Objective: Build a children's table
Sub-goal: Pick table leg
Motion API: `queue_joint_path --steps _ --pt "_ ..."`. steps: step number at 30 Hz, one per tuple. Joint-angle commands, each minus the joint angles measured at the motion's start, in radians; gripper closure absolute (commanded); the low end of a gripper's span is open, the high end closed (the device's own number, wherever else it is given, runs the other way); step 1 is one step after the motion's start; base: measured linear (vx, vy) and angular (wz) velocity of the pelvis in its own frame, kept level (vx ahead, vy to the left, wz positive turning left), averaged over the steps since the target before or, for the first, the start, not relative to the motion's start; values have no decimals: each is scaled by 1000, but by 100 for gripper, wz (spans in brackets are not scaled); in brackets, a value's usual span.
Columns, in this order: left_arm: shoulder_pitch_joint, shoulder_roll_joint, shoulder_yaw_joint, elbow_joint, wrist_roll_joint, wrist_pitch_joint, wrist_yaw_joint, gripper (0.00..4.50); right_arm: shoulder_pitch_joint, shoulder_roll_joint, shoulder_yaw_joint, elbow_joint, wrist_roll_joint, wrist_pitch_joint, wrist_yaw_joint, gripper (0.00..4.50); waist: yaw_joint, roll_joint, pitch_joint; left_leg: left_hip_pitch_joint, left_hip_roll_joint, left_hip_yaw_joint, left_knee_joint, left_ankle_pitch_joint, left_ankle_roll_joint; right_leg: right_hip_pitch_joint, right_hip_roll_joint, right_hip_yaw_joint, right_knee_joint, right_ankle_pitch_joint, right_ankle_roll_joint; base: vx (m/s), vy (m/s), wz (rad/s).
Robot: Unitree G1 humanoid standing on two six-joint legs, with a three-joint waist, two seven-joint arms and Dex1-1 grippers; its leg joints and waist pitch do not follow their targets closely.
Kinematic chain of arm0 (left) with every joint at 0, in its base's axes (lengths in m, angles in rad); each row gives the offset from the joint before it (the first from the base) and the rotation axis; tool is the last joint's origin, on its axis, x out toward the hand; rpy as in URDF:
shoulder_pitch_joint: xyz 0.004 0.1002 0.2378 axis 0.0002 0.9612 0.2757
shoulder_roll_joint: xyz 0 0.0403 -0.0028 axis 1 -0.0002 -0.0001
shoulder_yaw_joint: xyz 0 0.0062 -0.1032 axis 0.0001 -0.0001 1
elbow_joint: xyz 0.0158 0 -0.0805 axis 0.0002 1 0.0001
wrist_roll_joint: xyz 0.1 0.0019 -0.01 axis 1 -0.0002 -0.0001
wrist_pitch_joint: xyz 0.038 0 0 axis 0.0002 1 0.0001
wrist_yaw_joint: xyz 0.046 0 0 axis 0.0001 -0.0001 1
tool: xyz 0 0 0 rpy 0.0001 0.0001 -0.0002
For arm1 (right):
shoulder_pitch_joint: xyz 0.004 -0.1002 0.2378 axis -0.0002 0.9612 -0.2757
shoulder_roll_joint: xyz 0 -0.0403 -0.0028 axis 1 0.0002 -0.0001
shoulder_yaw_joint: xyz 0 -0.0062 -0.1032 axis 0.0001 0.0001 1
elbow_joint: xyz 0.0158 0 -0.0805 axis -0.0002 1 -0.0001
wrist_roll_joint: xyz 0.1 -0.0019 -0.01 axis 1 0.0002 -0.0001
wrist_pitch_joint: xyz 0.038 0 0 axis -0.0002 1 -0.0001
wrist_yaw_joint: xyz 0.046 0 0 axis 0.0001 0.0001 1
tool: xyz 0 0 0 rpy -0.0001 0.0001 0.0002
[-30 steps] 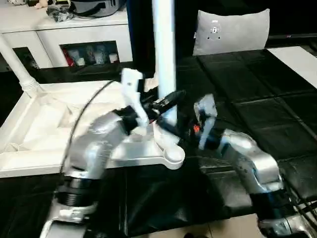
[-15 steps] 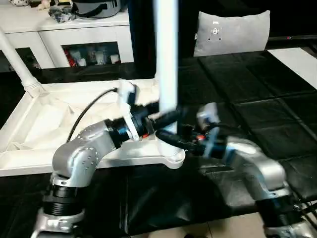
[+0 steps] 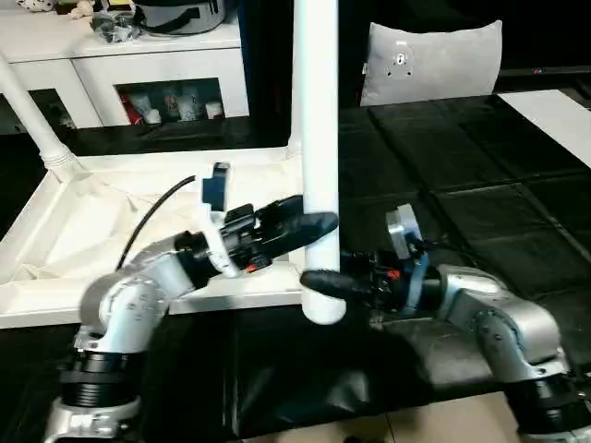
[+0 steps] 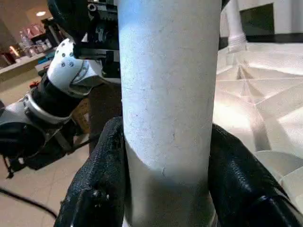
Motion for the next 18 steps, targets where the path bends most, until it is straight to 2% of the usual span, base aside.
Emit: queue_joint_path --steps 1,6,9,11,17,18 --pt "-4 9 -29 4 19 2 -28 160 1 -9 1 -17 14 5 -2 258 3 -8 -78 -13 8 17 -69 -55 68 79 -55 62 -72 -380 3 0 0 0" --pt "-4 6 -28 8 20 1 -27 213 0 -10 4 -16 13 7 0 258 4 -8 -79 -13 8 18 -69 -54 65 80 -56 61 -72 -383 3 0 0 0" --pt "-3 9 -34 14 24 -5 -22 223 -1 -9 4 -16 10 8 2 258 4 -8 -78 -12 6 19 -69 -65 65 79 -56 59 -76 -401 8 0 0 0" --pt "-3 9 -35 18 27 -9 -21 251 -2 -10 4 -15 7 7 2 258 3 -9 -78 -13 7 18 -69 -64 65 79 -55 59 -75 -397 9 0 0 0" --pt "-1 3 -32 22 36 -17 -19 263 -2 -12 5 -14 3 2 1 258 4 -9 -79 -14 7 18 -69 -56 65 79 -56 60 -74 -390 9 0 0 0" --pt "0 -1 -27 25 38 -23 -11 263 -3 -11 9 -9 -19 -20 -10 258 4 -11 -79 -14 7 18 -68 -54 65 79 -56 60 -73 -388 9 0 0 0"
